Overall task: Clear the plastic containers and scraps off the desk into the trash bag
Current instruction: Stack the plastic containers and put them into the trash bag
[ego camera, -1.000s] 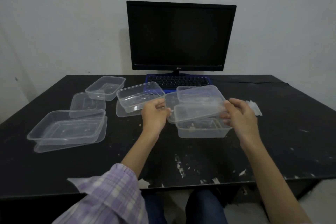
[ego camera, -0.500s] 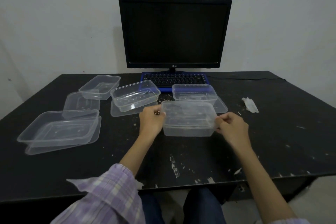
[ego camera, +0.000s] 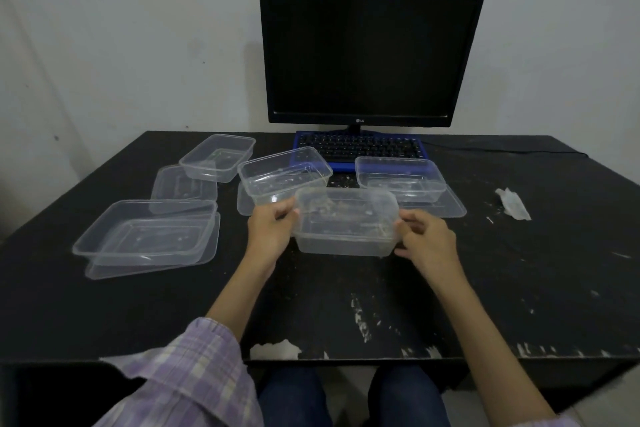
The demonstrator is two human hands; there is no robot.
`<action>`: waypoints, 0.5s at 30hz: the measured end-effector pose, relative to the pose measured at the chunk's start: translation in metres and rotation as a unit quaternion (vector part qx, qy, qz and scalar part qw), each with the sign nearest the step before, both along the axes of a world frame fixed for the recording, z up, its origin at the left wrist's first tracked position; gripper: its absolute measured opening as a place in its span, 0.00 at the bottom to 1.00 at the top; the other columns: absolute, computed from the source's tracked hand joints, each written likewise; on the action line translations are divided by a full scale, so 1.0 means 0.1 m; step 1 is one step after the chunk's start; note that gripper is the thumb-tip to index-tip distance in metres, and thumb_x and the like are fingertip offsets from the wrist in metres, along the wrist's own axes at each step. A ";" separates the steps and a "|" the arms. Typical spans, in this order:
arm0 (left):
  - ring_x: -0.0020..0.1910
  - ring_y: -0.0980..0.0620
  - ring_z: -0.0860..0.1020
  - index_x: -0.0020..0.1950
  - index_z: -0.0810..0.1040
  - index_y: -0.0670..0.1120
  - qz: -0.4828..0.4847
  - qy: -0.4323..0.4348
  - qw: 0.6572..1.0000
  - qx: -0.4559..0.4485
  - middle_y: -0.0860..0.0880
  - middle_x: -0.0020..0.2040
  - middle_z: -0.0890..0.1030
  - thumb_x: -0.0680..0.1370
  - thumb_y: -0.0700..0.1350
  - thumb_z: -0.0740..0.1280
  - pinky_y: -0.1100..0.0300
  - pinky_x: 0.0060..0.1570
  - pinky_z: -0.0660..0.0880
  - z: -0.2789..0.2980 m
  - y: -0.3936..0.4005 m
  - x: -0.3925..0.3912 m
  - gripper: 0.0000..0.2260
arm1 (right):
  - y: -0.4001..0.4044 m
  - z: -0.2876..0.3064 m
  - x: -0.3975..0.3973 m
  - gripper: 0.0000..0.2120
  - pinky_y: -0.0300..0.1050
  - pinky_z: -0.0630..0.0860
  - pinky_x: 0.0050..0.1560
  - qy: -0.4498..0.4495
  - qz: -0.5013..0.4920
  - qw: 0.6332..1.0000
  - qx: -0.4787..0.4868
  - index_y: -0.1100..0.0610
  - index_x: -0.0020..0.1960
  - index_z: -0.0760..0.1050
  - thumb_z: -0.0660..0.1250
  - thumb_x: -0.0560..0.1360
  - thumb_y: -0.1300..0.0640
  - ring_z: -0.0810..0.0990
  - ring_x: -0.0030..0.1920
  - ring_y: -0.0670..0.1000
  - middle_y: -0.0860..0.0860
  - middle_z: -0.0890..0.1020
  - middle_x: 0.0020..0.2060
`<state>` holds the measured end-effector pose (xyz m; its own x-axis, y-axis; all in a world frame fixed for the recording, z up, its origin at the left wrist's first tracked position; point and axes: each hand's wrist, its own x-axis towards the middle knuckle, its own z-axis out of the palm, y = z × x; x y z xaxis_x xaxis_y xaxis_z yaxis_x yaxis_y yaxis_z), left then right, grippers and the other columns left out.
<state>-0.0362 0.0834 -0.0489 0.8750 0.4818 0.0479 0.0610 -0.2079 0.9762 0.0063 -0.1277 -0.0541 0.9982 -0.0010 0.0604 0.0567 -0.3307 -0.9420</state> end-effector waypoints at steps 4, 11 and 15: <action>0.51 0.57 0.76 0.63 0.76 0.43 0.014 0.002 1.000 0.001 0.54 0.51 0.77 0.78 0.37 0.64 0.59 0.56 0.74 0.03 -0.01 0.03 0.14 | -0.01 -0.02 0.04 0.11 0.42 0.79 0.44 0.018 0.003 1.000 0.012 0.54 0.59 0.76 0.64 0.78 0.61 0.79 0.46 0.45 0.46 0.78 0.45; 0.48 0.53 0.79 0.63 0.76 0.47 -0.003 0.021 0.994 -0.104 0.52 0.51 0.78 0.78 0.39 0.64 0.57 0.45 0.79 0.01 0.03 0.00 0.13 | -0.01 -0.05 0.05 0.10 0.46 0.79 0.49 0.036 0.013 0.999 0.029 0.53 0.59 0.75 0.63 0.78 0.58 0.79 0.52 0.49 0.49 0.78 0.51; 0.52 0.51 0.79 0.60 0.76 0.46 -0.030 0.048 0.991 -0.120 0.47 0.55 0.79 0.78 0.43 0.64 0.60 0.42 0.78 0.00 0.07 -0.06 0.11 | -0.01 -0.02 0.06 0.13 0.49 0.77 0.57 0.102 0.062 0.993 0.027 0.55 0.63 0.73 0.58 0.80 0.56 0.78 0.54 0.49 0.51 0.78 0.56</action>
<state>-0.0419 0.0905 -0.0489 0.8975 0.4160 -0.1464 0.1505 0.0231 0.9883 0.0123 -0.1283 -0.0564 0.9823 0.1249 -0.1395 -0.0997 -0.2820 -0.9542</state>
